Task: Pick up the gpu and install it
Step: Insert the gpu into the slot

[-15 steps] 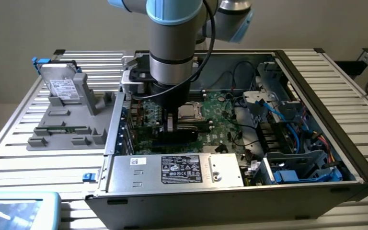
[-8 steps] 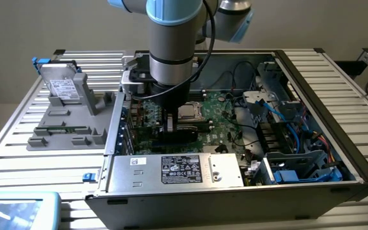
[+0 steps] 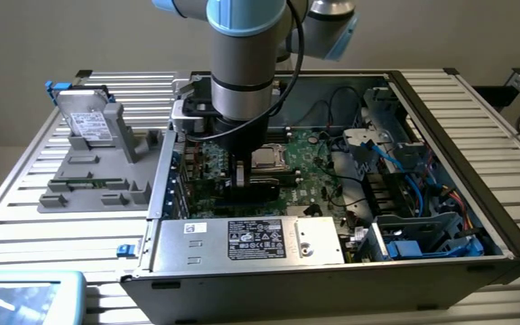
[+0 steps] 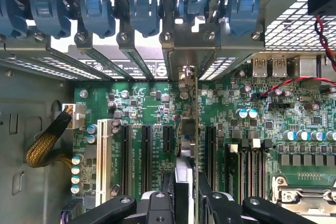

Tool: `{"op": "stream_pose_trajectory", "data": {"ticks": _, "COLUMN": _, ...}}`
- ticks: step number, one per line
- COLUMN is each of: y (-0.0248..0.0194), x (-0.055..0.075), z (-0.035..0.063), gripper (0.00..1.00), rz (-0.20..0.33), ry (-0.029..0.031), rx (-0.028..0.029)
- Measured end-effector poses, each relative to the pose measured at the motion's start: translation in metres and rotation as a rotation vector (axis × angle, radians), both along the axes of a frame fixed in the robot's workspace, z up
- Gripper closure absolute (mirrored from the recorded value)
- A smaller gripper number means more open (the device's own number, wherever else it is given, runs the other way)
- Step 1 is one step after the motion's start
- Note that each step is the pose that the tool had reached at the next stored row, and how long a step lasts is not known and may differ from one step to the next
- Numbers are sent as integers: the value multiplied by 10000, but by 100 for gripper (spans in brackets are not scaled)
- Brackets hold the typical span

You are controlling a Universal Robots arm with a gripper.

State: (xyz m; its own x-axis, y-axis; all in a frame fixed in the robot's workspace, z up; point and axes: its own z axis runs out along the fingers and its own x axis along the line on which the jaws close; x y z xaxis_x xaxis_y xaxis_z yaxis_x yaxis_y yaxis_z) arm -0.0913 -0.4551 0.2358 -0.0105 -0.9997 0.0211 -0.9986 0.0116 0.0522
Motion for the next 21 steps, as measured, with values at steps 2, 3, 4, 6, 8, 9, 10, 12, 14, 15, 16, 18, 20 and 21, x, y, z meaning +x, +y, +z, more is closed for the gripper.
{"op": "stream_pose_trajectory", "data": {"ticks": 2, "y": 0, "x": 0, "z": -2, "gripper": 72, "rz": 0, "ry": 0, "rx": 0}}
{"op": "stream_pose_trajectory", "data": {"ticks": 3, "y": 0, "x": 0, "z": -5, "gripper": 72, "rz": 0, "ry": -1, "rx": 1}}
{"op": "stream_pose_trajectory", "data": {"ticks": 4, "y": 1, "x": 1, "z": -7, "gripper": 72, "rz": -1, "ry": -2, "rx": 2}}
{"op": "stream_pose_trajectory", "data": {"ticks": 6, "y": 0, "x": 1, "z": -7, "gripper": 72, "rz": -1, "ry": -2, "rx": 1}}
{"op": "stream_pose_trajectory", "data": {"ticks": 8, "y": 1, "x": 0, "z": -7, "gripper": 72, "rz": -2, "ry": 2, "rx": 1}}
{"op": "stream_pose_trajectory", "data": {"ticks": 9, "y": 0, "x": 0, "z": -7, "gripper": 72, "rz": -1, "ry": 2, "rx": 1}}
{"op": "stream_pose_trajectory", "data": {"ticks": 10, "y": 0, "x": 0, "z": -7, "gripper": 72, "rz": -2, "ry": 2, "rx": 1}}
{"op": "stream_pose_trajectory", "data": {"ticks": 12, "y": 0, "x": 0, "z": -7, "gripper": 72, "rz": -2, "ry": 2, "rx": 1}}
{"op": "stream_pose_trajectory", "data": {"ticks": 14, "y": 0, "x": -1, "z": -7, "gripper": 70, "rz": -4, "ry": 4, "rx": 0}}
{"op": "stream_pose_trajectory", "data": {"ticks": 15, "y": 1, "x": -4, "z": -7, "gripper": 70, "rz": -8, "ry": 10, "rx": 7}}
{"op": "stream_pose_trajectory", "data": {"ticks": 16, "y": 1, "x": -7, "z": -7, "gripper": 65, "rz": -14, "ry": 3, "rx": 10}}
{"op": "stream_pose_trajectory", "data": {"ticks": 18, "y": 0, "x": -2, "z": 9, "gripper": 59, "rz": -5, "ry": -16, "rx": 0}}
{"op": "stream_pose_trajectory", "data": {"ticks": 20, "y": 1, "x": -1, "z": 45, "gripper": 52, "rz": -3, "ry": -82, "rx": 2}}
{"op": "stream_pose_trajectory", "data": {"ticks": 21, "y": 1, "x": 0, "z": 79, "gripper": 52, "rz": -2, "ry": -98, "rx": 3}}
